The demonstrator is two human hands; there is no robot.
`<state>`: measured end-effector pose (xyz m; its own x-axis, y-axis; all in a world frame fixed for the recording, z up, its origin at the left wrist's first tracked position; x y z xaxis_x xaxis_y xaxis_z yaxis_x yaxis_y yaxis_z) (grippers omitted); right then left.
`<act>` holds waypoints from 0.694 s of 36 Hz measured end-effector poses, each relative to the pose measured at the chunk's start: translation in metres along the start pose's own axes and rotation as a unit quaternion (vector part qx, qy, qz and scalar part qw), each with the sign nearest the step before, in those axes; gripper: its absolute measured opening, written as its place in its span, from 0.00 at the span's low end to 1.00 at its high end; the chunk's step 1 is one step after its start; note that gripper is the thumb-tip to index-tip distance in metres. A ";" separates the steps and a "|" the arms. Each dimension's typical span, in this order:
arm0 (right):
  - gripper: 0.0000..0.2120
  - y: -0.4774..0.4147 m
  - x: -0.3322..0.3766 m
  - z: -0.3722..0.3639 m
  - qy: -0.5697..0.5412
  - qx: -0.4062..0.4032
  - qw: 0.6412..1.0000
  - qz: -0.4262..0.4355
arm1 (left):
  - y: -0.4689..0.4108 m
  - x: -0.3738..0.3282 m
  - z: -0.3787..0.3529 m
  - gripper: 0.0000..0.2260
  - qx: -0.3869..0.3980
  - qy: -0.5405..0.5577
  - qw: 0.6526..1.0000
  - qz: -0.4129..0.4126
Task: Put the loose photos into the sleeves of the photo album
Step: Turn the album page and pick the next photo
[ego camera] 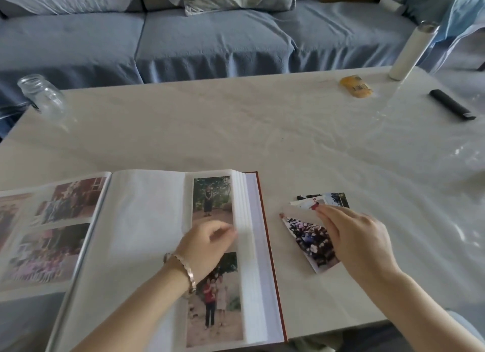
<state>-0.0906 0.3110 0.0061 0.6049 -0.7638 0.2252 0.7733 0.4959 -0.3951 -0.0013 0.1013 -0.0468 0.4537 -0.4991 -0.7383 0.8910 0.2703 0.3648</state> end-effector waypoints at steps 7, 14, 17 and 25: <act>0.11 0.019 0.069 0.016 -0.089 -0.040 0.959 0.265 | 0.007 -0.014 -0.029 0.11 0.129 0.367 0.915 0.111; 0.36 0.006 0.053 -0.032 -0.211 0.239 0.948 -0.004 | 0.004 0.006 0.017 0.12 -0.054 0.130 0.990 0.030; 0.37 0.007 0.038 -0.052 -0.311 0.286 0.889 -0.179 | 0.008 0.006 0.033 0.12 -0.078 0.086 0.993 -0.004; 0.07 0.004 0.063 -0.074 -0.408 0.386 0.811 -0.165 | 0.014 0.021 0.071 0.09 -0.128 -0.036 0.989 -0.065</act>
<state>-0.0630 0.2341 -0.0475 0.0222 -0.5363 0.8438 0.6159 0.6721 0.4110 0.0216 0.0365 -0.0168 0.3445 -0.5976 -0.7240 0.9124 0.3948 0.1082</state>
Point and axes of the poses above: each hand's wrist, its own y-axis away from the middle knuckle, its own z-axis out of the back of the hand, x = y × z, the point moved 8 cm from there along -y, towards the middle knuckle, and after that the axes turned 4 degrees about x, right-handed, at the moved point
